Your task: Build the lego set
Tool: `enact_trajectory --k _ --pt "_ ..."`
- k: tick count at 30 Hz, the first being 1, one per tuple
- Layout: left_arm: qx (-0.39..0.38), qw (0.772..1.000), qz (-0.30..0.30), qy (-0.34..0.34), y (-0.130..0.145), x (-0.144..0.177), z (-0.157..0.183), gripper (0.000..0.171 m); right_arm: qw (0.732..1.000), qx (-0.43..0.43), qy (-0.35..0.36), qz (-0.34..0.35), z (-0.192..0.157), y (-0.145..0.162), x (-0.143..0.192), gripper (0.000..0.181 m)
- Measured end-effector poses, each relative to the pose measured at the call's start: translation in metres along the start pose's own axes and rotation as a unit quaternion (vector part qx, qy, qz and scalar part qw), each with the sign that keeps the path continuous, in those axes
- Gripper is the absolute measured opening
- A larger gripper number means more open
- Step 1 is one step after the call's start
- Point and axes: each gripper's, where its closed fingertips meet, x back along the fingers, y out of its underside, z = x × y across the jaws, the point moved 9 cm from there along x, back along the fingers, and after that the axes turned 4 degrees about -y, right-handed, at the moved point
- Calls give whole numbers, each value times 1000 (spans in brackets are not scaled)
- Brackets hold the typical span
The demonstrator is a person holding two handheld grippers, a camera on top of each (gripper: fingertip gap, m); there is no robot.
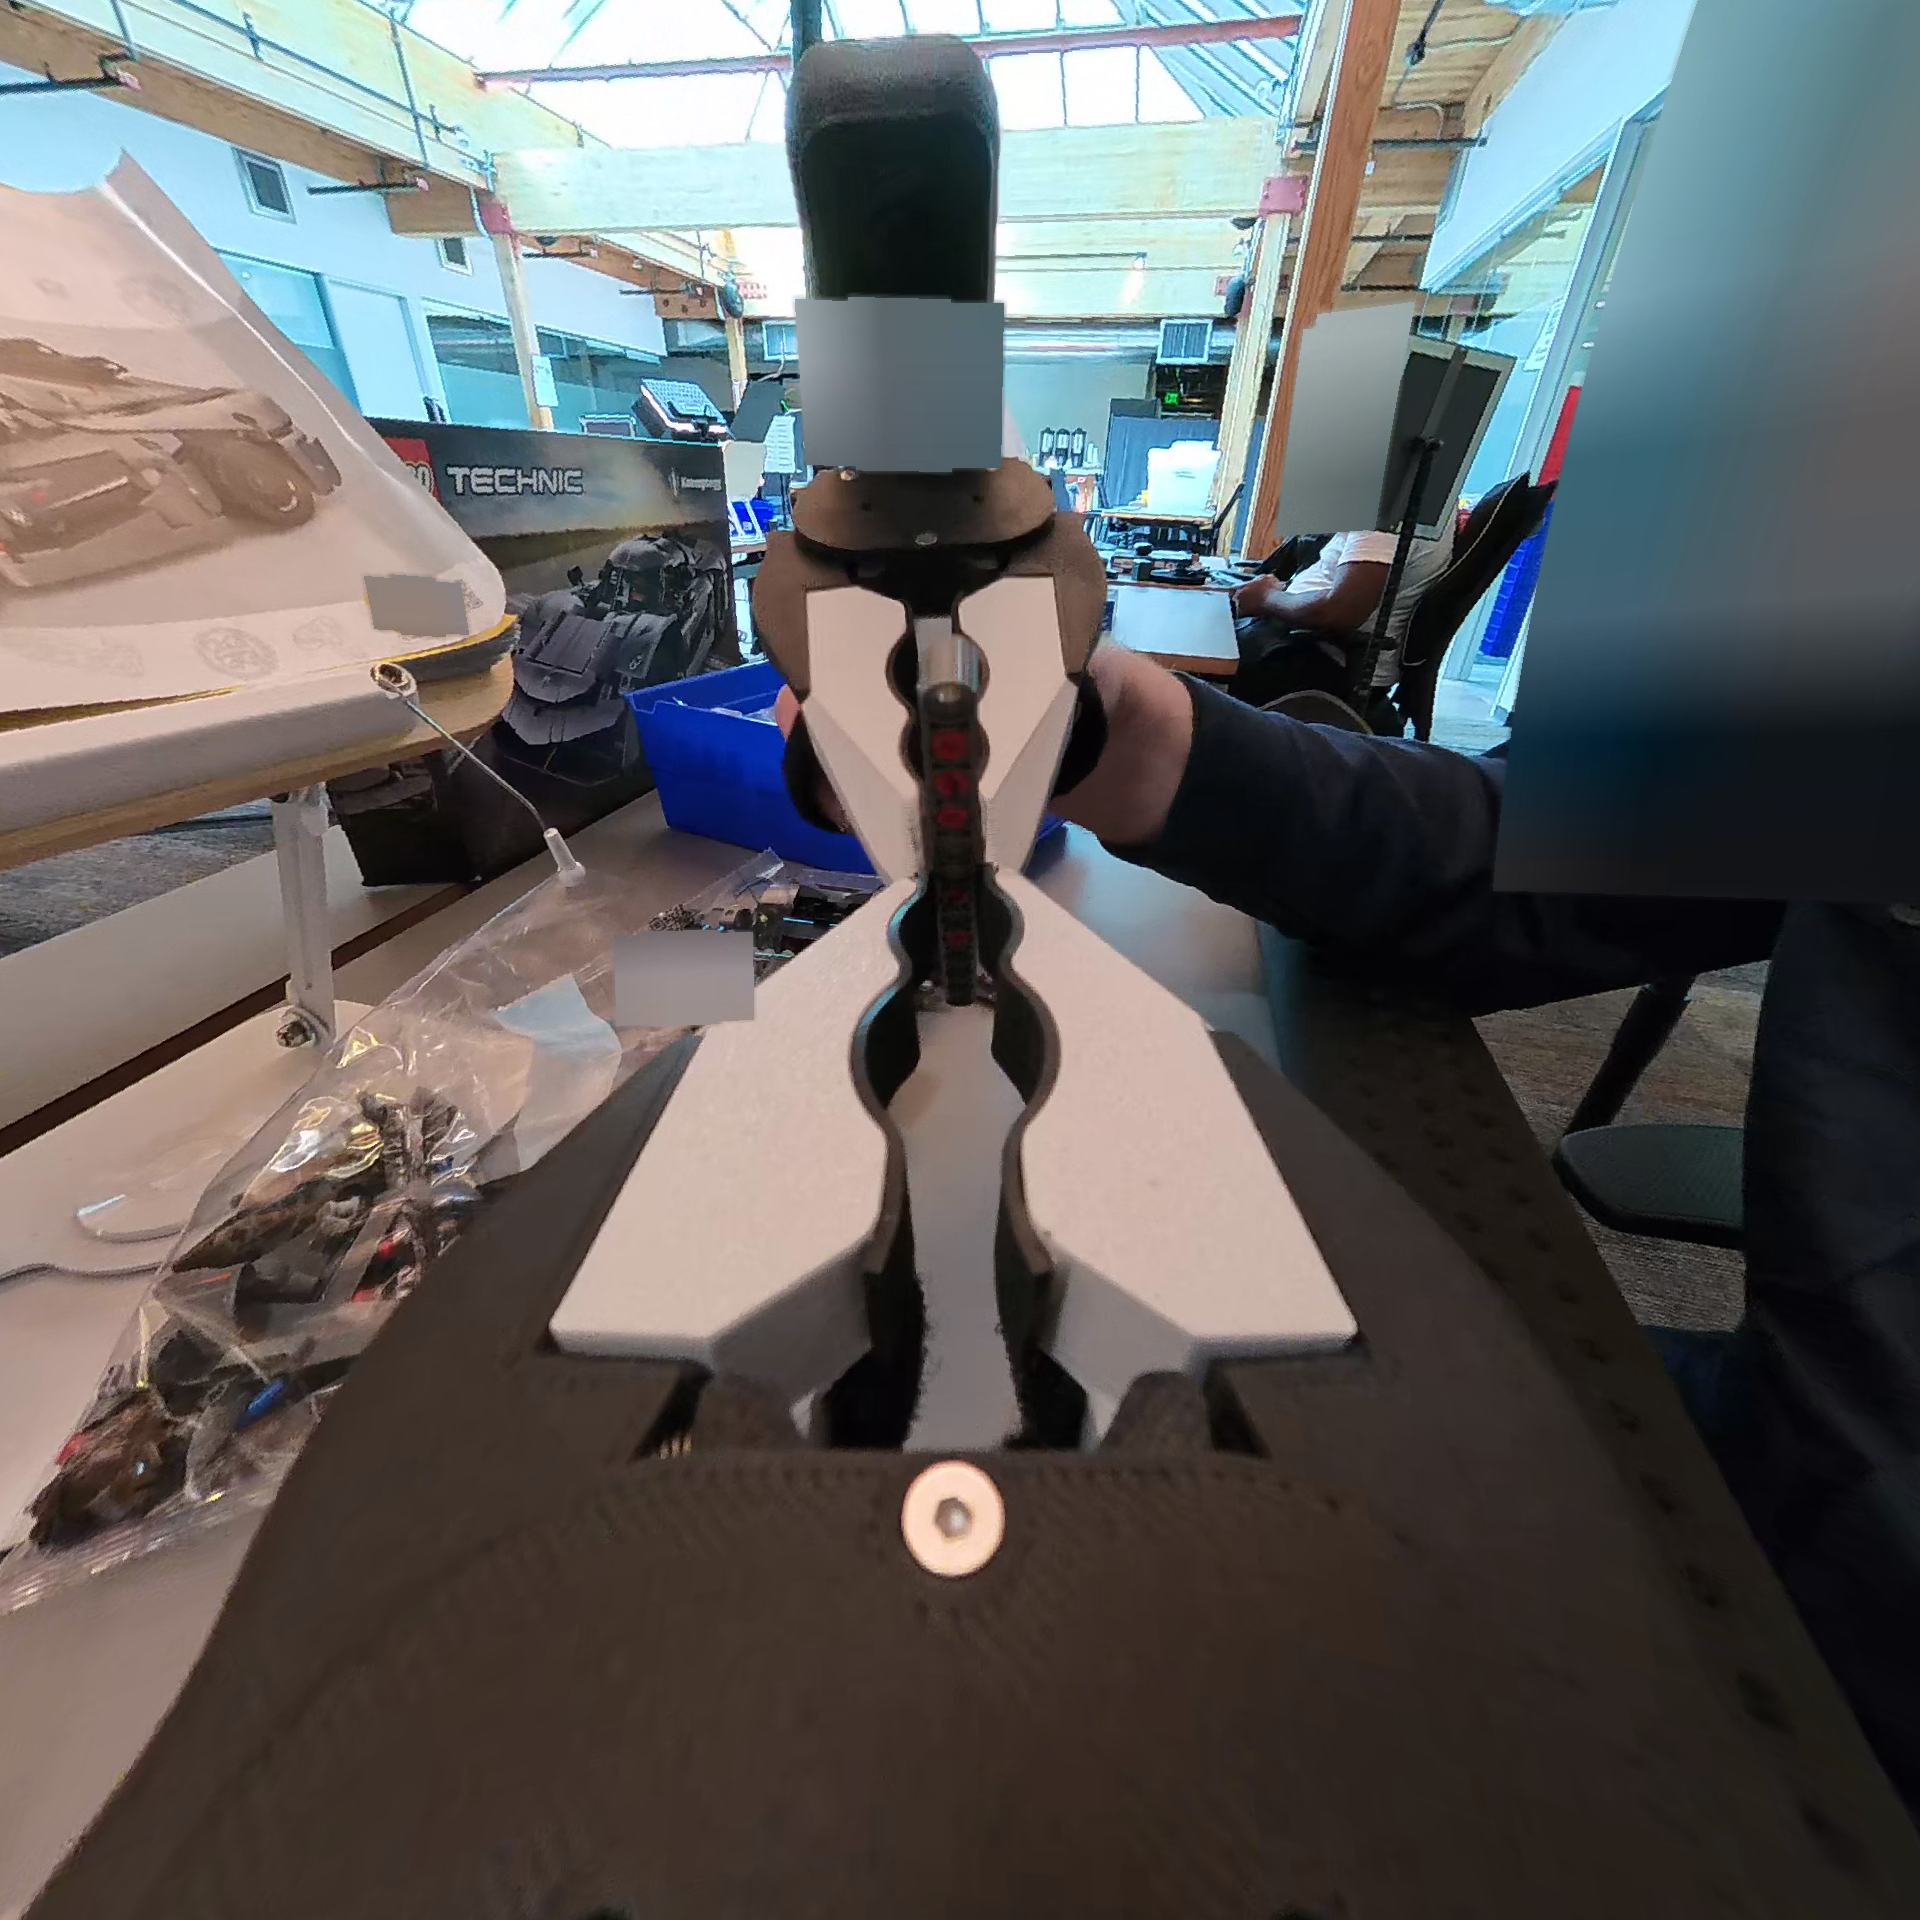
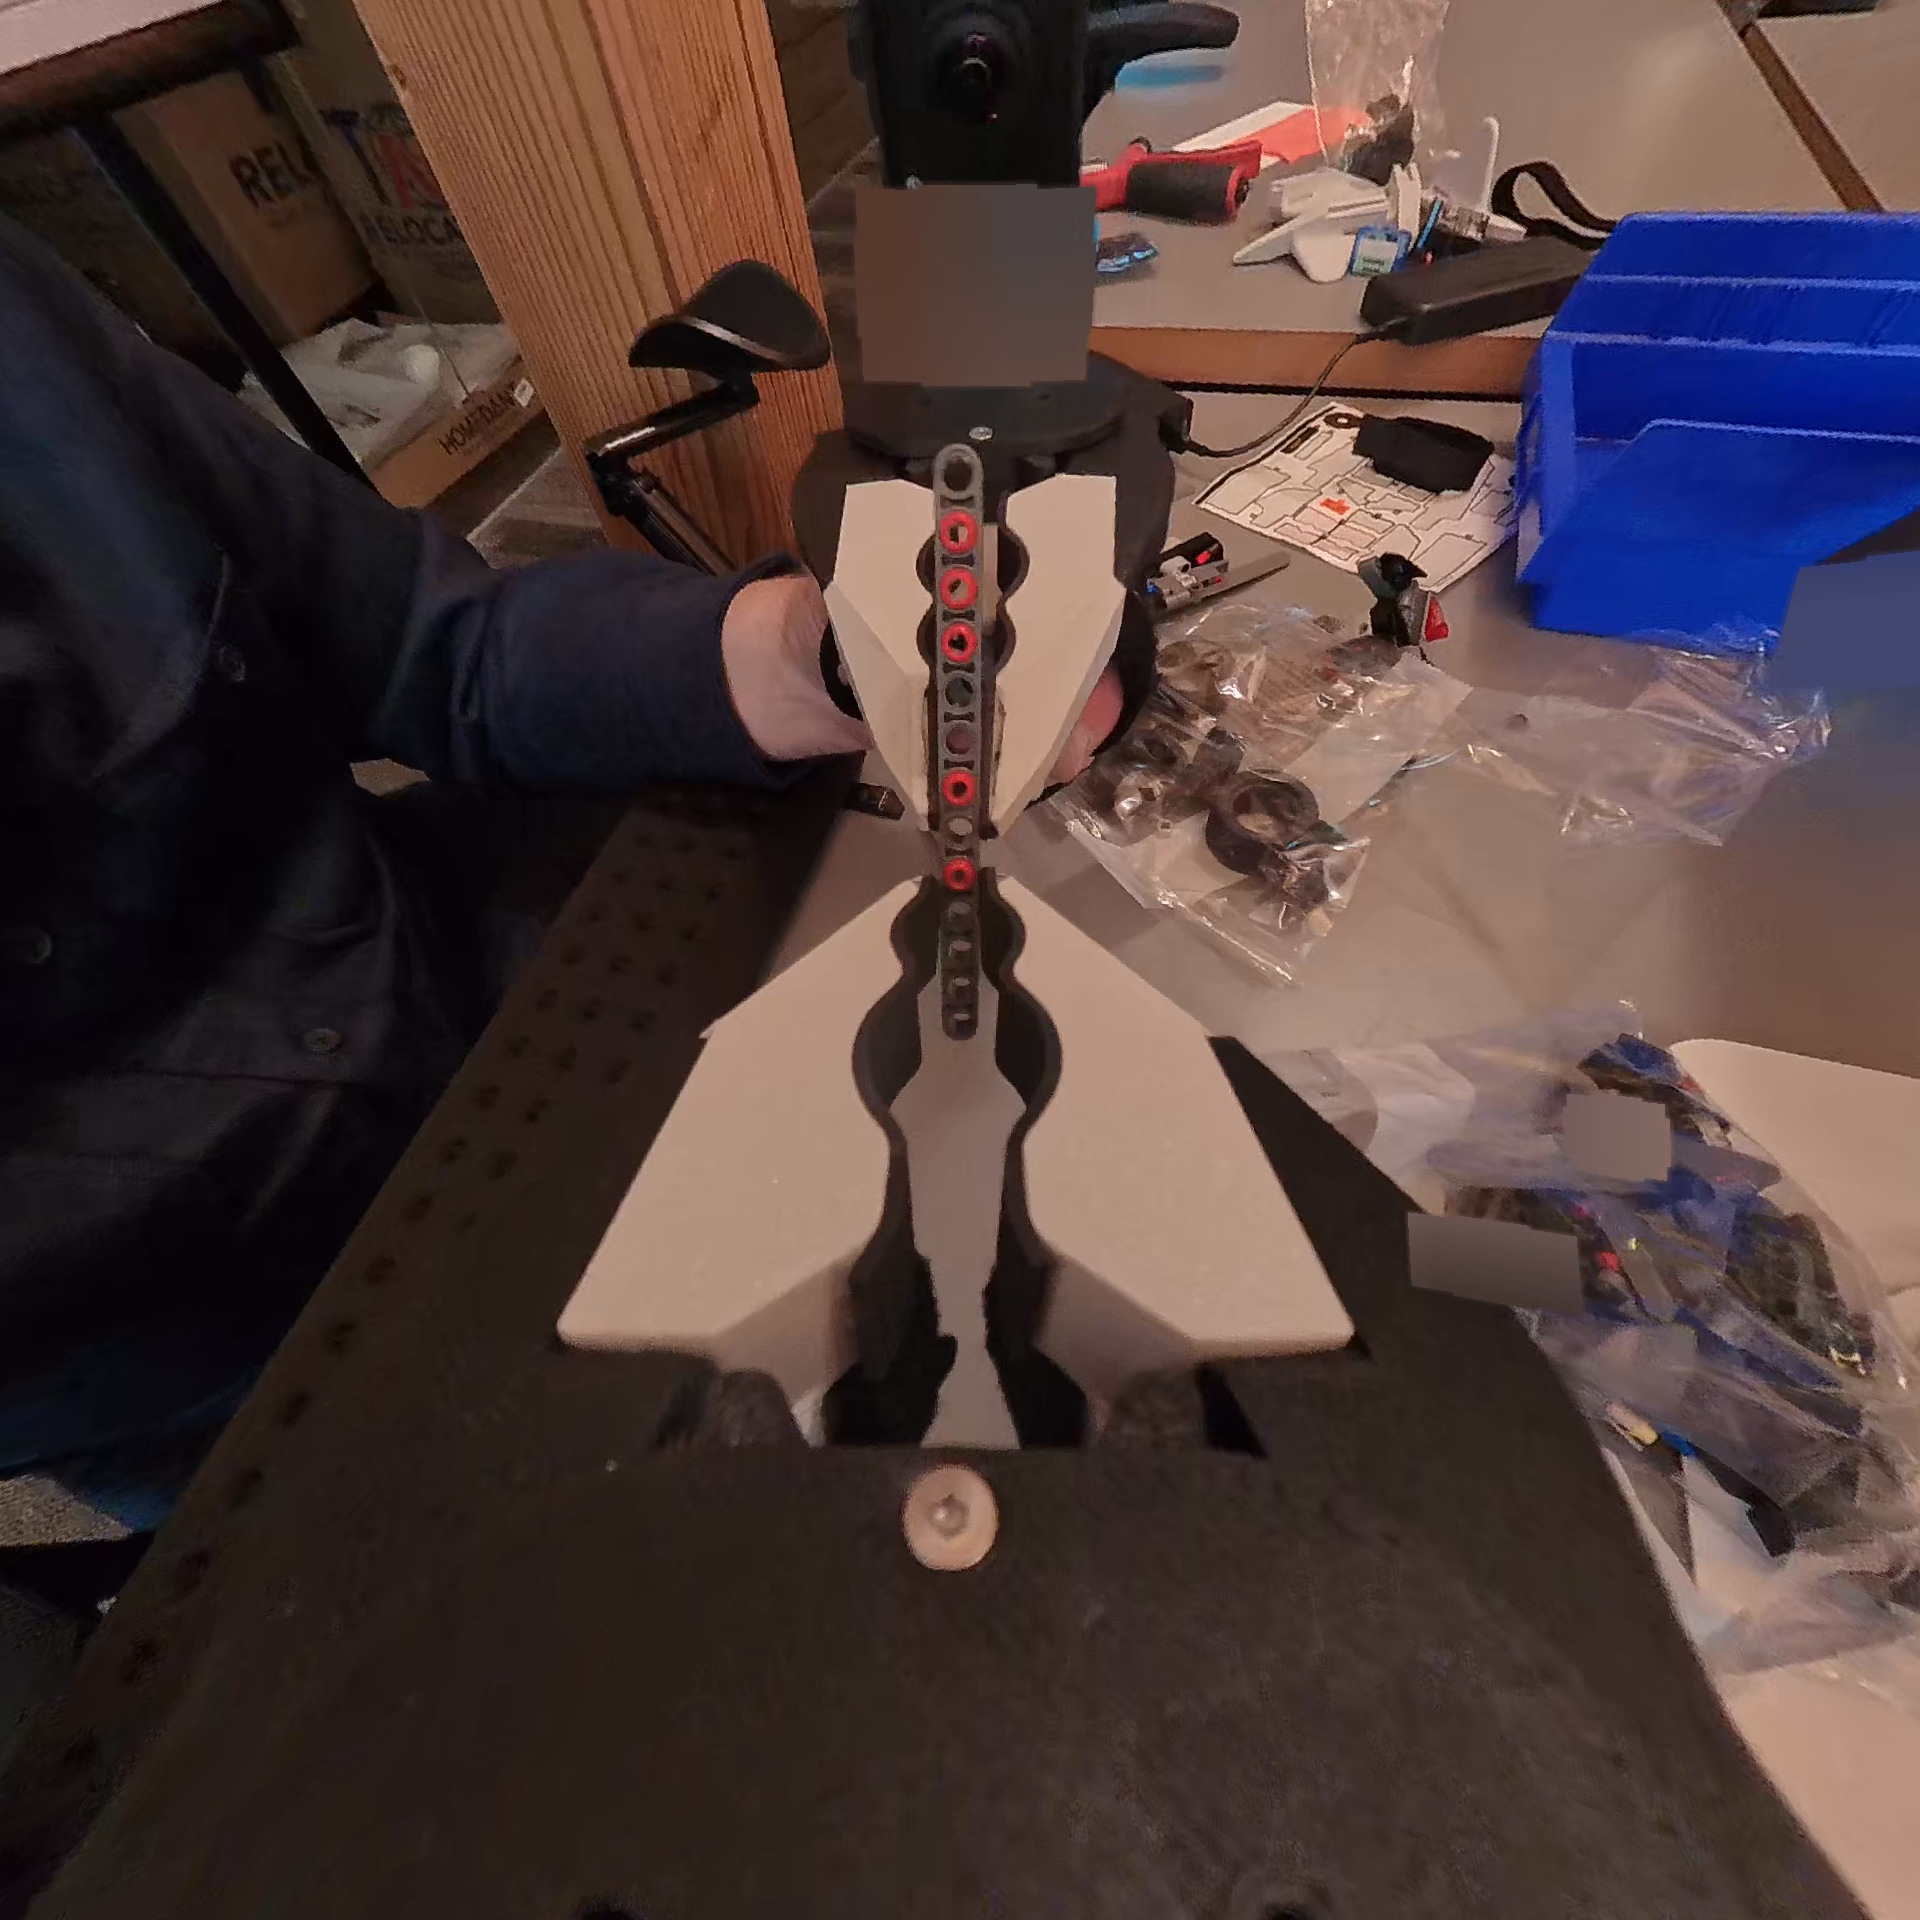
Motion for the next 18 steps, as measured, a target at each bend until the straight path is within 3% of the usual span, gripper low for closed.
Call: enact_trajectory --k 18 --pt "-9 1000 -8 25 0 -1 5 4 999 12 -36 8 -6 -3 3 0"
